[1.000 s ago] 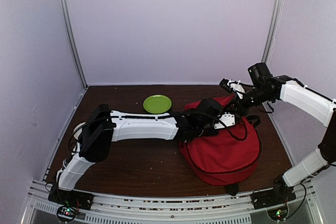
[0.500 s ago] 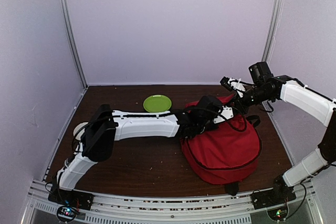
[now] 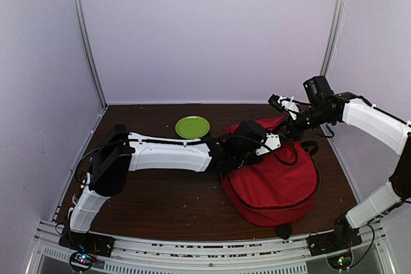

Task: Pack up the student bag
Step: Place the pen in the lower front pocket of the bag.

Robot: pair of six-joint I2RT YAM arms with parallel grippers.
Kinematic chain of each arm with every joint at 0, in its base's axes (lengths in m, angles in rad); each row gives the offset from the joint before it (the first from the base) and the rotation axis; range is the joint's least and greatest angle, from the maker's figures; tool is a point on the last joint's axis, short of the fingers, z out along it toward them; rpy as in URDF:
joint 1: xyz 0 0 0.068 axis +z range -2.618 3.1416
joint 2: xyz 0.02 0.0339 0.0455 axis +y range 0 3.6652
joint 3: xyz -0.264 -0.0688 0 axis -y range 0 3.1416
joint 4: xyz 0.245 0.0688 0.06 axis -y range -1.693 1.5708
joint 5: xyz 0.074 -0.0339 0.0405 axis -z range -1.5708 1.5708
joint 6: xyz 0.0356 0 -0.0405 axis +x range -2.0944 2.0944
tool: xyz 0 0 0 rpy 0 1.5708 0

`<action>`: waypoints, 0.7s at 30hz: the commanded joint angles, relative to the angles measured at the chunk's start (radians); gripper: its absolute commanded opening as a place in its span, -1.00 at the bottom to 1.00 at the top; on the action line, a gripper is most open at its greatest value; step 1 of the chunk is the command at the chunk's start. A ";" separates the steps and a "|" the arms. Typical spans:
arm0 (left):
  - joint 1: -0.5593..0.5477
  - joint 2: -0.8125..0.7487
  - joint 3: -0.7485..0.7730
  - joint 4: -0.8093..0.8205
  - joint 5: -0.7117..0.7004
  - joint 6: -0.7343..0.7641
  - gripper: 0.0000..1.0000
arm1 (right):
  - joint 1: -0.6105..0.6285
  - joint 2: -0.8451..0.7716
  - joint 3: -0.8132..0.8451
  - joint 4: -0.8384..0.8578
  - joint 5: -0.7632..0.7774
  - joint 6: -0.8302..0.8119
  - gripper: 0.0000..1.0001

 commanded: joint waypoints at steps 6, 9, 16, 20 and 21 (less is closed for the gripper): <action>-0.115 -0.283 -0.113 0.066 -0.100 -0.116 -0.02 | 0.002 -0.025 0.012 -0.006 -0.027 0.002 -1.00; -0.110 -0.372 -0.166 -0.049 -0.126 -0.252 -0.03 | 0.001 -0.031 0.006 -0.005 -0.028 0.001 -1.00; -0.019 -0.511 -0.240 -0.432 -0.077 -0.585 -0.03 | 0.002 -0.029 0.001 -0.003 -0.036 -0.002 -1.00; 0.091 -0.523 -0.226 -0.621 0.075 -0.718 -0.11 | 0.002 -0.032 -0.003 -0.004 -0.033 -0.005 -1.00; 0.119 -0.521 -0.224 -0.652 0.110 -0.736 -0.12 | 0.002 -0.033 -0.005 -0.002 -0.031 -0.005 -1.00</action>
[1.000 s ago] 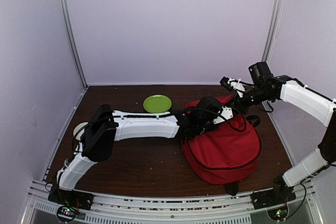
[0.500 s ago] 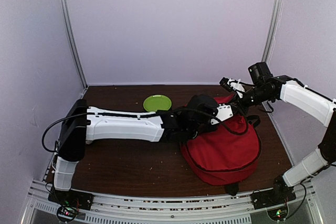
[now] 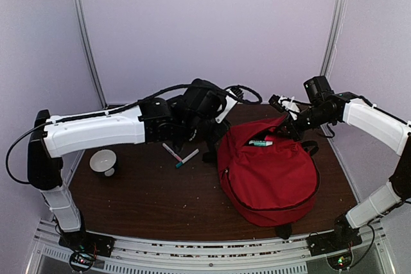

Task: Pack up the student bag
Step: Place the pen in the lower front pocket of the bag, then pick up the pen at the center of the board.

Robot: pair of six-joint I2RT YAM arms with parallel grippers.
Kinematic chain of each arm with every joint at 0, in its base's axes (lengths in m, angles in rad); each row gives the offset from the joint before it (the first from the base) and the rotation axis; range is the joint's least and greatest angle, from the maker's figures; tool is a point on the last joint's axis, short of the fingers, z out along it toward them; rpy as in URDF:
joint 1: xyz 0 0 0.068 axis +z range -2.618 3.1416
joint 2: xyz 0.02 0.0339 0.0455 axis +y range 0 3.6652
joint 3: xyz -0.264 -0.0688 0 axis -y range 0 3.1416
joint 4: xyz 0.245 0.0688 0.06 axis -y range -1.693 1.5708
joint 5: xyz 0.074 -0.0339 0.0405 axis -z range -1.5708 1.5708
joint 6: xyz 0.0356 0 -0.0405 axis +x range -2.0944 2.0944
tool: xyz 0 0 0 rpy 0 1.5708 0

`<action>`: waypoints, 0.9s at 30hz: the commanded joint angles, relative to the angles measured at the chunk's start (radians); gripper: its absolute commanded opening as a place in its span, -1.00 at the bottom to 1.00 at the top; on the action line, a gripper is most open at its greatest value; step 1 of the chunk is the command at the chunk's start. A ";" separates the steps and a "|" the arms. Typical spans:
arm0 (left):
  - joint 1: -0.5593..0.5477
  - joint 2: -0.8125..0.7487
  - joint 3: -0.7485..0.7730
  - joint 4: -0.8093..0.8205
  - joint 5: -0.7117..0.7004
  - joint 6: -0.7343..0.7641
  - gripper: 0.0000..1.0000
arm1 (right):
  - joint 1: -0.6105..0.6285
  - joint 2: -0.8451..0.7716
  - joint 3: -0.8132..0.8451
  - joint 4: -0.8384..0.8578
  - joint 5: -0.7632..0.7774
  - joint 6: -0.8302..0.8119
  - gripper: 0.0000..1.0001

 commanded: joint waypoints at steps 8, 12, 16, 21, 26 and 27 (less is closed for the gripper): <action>0.245 0.116 0.092 -0.435 0.294 -0.246 -0.16 | 0.003 -0.031 -0.008 0.003 -0.042 -0.002 -1.00; 0.282 0.211 0.140 -0.476 0.337 -0.245 -0.14 | 0.003 -0.035 -0.009 0.002 -0.045 -0.001 -1.00; 0.313 0.288 0.180 -0.477 0.379 -0.249 -0.07 | 0.003 -0.037 -0.012 0.000 -0.043 -0.003 -1.00; 0.352 0.399 0.273 -0.523 0.416 -0.253 -0.11 | 0.003 -0.037 -0.011 0.000 -0.046 -0.001 -1.00; 0.386 0.489 0.358 -0.587 0.410 -0.251 -0.10 | 0.003 -0.035 -0.011 0.000 -0.047 -0.001 -1.00; 0.391 0.513 0.376 -0.601 0.411 -0.249 -0.09 | 0.003 -0.034 -0.012 -0.001 -0.047 -0.001 -1.00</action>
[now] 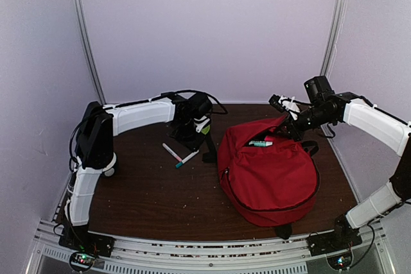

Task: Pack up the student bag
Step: Pick up the pen at the center of the board.

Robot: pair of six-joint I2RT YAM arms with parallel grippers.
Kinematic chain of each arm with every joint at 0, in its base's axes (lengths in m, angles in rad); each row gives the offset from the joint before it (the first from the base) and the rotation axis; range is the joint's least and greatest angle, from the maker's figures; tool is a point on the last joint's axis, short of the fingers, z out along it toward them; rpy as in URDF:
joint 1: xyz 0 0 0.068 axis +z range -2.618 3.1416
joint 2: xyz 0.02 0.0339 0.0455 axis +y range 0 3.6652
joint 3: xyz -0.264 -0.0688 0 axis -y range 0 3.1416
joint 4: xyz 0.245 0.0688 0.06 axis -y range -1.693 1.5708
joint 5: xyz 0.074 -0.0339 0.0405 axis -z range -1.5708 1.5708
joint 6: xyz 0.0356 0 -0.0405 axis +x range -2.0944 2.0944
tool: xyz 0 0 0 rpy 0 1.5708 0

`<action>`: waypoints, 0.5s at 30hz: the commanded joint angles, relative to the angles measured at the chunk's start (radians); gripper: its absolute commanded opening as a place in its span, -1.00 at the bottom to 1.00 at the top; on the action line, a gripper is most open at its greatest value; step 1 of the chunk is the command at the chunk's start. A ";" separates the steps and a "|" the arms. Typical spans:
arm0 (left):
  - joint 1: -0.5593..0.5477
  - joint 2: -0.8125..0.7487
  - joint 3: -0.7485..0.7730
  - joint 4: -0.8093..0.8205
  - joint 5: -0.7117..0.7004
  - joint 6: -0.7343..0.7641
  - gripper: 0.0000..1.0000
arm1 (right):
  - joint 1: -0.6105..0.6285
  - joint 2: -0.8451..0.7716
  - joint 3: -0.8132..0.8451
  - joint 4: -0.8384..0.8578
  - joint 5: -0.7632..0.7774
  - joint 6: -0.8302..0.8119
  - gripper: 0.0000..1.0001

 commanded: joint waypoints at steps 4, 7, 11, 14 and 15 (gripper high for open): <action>0.034 0.101 0.112 -0.076 0.064 0.009 -0.08 | 0.003 -0.022 -0.008 -0.002 -0.038 0.001 -1.00; 0.038 0.124 0.134 -0.094 0.102 0.007 -0.11 | 0.003 -0.025 -0.005 -0.003 -0.045 0.007 -1.00; 0.044 0.140 0.133 -0.109 0.117 0.004 -0.17 | 0.003 -0.026 -0.011 -0.001 -0.048 0.002 -1.00; 0.049 0.158 0.136 -0.128 0.122 0.003 -0.27 | 0.003 -0.026 -0.014 -0.005 -0.047 -0.002 -1.00; 0.049 0.161 0.134 -0.133 0.120 0.001 -0.29 | 0.003 -0.028 -0.016 -0.003 -0.047 -0.003 -1.00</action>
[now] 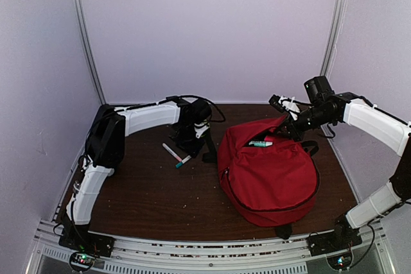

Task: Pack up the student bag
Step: Pick up the pen at the center of the board.

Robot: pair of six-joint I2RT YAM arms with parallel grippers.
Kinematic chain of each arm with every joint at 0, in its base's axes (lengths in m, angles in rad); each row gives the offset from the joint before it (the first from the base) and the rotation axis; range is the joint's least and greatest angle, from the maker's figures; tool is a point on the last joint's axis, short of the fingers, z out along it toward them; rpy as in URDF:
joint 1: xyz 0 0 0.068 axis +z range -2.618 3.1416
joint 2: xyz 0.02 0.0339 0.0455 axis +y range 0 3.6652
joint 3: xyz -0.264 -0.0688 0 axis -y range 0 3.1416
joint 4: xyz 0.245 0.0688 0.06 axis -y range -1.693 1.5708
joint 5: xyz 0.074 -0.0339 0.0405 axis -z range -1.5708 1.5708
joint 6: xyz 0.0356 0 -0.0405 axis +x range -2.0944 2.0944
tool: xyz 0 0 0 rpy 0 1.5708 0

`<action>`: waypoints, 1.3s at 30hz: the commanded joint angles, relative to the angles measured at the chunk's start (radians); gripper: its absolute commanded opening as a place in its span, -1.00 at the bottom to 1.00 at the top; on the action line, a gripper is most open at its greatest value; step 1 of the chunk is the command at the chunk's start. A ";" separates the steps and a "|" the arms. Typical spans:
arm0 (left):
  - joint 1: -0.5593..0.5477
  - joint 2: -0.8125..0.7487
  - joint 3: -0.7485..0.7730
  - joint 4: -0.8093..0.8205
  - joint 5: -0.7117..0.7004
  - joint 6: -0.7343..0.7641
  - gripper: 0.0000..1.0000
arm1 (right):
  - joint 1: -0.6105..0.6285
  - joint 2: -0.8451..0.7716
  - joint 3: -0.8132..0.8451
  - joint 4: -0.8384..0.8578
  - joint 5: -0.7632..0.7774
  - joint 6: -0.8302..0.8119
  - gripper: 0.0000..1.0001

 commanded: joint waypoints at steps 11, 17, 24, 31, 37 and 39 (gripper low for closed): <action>0.012 -0.003 -0.033 -0.040 0.064 -0.038 -0.64 | 0.003 -0.028 -0.014 -0.003 -0.044 -0.005 -1.00; 0.006 -0.024 -0.084 -0.042 0.087 -0.041 -0.52 | 0.003 -0.028 -0.015 -0.005 -0.047 -0.008 -1.00; -0.015 -0.060 -0.111 -0.042 0.057 -0.053 -0.76 | 0.003 -0.025 -0.012 -0.007 -0.048 -0.010 -1.00; -0.042 -0.254 -0.171 -0.049 0.039 -0.123 -0.88 | 0.003 -0.023 -0.014 -0.006 -0.049 -0.011 -1.00; -0.124 -0.452 -0.243 0.039 0.003 -0.116 -0.99 | 0.003 -0.020 -0.014 -0.006 -0.050 -0.016 -1.00; -0.169 -0.493 -0.243 0.106 0.024 -0.077 -1.00 | 0.003 -0.020 -0.011 -0.006 -0.049 -0.015 -1.00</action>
